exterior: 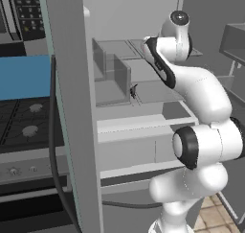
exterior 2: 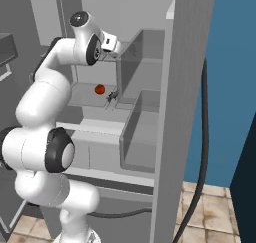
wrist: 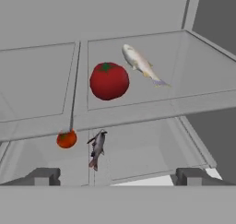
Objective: Place one tomato and one fish in each tupperware on the nearby counter, to pack two identical lunches.
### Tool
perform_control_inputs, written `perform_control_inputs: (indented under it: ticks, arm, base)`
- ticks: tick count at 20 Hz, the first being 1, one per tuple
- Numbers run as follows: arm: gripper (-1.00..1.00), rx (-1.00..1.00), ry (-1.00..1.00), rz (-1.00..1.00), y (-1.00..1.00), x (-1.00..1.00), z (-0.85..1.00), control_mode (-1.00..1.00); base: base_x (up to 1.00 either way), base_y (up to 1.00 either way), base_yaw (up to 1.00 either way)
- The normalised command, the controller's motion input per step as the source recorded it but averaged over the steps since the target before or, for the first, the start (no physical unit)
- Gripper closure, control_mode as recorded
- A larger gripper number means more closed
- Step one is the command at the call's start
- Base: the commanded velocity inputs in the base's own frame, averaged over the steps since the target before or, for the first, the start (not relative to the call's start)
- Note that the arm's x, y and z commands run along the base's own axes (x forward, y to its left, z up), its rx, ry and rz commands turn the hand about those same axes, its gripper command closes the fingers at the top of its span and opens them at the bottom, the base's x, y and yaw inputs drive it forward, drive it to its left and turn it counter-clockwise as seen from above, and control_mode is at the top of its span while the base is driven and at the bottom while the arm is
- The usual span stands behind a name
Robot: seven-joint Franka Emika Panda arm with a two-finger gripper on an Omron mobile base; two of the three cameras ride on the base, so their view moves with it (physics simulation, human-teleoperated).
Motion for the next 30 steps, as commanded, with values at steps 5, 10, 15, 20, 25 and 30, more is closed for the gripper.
perform_control_inputs:
  ticks: [5, 10, 15, 20, 25, 30]
  arm:
    - [-1.00, 0.00, 0.00, 0.00, -0.07, 0.34, 0.00, -1.00]
    - [-1.00, 0.00, 0.00, 0.00, -0.19, 0.10, -0.01, -1.00]
    - [-1.00, 0.00, 0.00, 0.00, -0.05, 0.27, -0.09, -1.00]
    - [-1.00, 0.00, 0.00, 0.00, 0.00, 0.36, -0.20, -1.00]
    - [-1.00, 0.00, 0.00, 0.00, 0.00, 0.26, -0.10, -1.00]
    - [-1.00, 0.00, 0.00, 0.00, 0.00, 0.19, -0.07, -1.00]
  base:
    - [0.00, 0.00, 0.00]
    - [0.00, 0.00, 0.00]
    - [0.00, 0.00, 0.00]
    - [0.00, 0.00, 0.00]
    - [0.00, 0.00, 0.00]
    - [0.00, 0.00, 0.00]
